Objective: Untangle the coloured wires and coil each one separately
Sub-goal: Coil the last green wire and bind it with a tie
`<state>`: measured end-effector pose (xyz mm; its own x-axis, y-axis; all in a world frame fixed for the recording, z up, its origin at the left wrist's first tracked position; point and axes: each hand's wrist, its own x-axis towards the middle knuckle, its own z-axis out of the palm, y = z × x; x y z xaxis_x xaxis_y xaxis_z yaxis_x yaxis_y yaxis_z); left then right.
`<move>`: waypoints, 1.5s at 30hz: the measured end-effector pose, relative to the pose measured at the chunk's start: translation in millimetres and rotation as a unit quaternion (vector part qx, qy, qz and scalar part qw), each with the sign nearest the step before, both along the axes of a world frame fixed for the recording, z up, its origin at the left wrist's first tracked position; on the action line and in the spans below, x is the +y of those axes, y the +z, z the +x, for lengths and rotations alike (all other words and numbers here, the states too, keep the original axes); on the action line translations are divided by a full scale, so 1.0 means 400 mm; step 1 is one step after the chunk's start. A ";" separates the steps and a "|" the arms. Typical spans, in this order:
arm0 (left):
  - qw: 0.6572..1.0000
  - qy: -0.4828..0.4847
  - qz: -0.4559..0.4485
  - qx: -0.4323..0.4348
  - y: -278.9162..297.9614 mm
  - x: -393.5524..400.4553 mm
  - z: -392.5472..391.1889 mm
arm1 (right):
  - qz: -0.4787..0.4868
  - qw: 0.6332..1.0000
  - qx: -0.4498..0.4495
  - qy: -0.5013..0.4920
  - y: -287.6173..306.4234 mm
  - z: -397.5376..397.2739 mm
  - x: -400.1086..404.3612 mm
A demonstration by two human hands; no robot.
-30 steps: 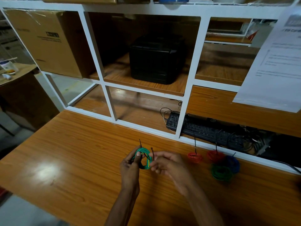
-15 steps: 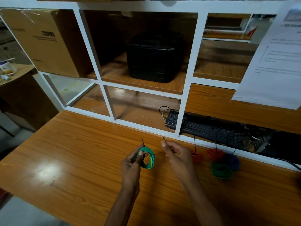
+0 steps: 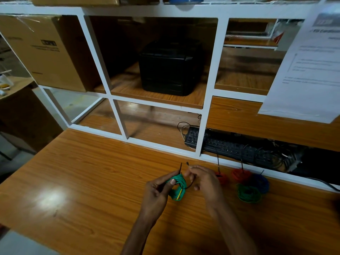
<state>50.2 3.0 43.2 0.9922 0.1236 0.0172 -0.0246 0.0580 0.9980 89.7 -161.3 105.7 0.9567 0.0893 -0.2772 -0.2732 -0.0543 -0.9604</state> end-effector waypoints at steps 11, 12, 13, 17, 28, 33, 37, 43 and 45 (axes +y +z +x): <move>0.993 -0.023 0.110 -0.046 -0.008 0.009 -0.001 | 0.044 0.998 0.049 -0.016 -0.005 0.002 -0.010; 0.992 -0.023 0.115 -0.044 -0.007 0.008 0.000 | 0.041 0.998 0.053 -0.010 -0.005 0.001 -0.009; 0.992 -0.024 0.118 -0.043 -0.007 0.007 -0.001 | 0.038 0.998 0.059 0.000 -0.004 -0.001 -0.007; 0.991 -0.025 0.130 -0.036 -0.005 0.004 0.000 | 0.018 0.997 0.070 0.023 -0.006 -0.008 0.003; 0.994 -0.024 0.099 -0.045 -0.003 0.001 0.000 | 0.019 0.997 0.069 0.012 -0.012 -0.010 -0.001; 0.993 -0.025 0.108 -0.032 -0.001 -0.001 -0.001 | -0.017 0.996 0.085 0.028 -0.019 -0.002 -0.011; 0.989 -0.034 0.142 -0.037 0.005 -0.004 -0.004 | -0.070 0.990 0.105 0.063 -0.024 0.009 -0.017; 0.994 -0.048 0.094 -0.019 0.008 -0.001 -0.004 | -0.130 0.984 0.049 0.110 -0.033 0.009 -0.039; 0.997 -0.047 0.066 -0.008 0.012 0.005 -0.003 | -0.140 0.985 0.020 0.097 -0.035 0.007 -0.046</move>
<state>49.1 4.9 47.9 0.9987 0.0254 0.0432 -0.0413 -0.0717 0.9966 92.5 -179.8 91.9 0.9165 0.1844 -0.3549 -0.2696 -0.3706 -0.8888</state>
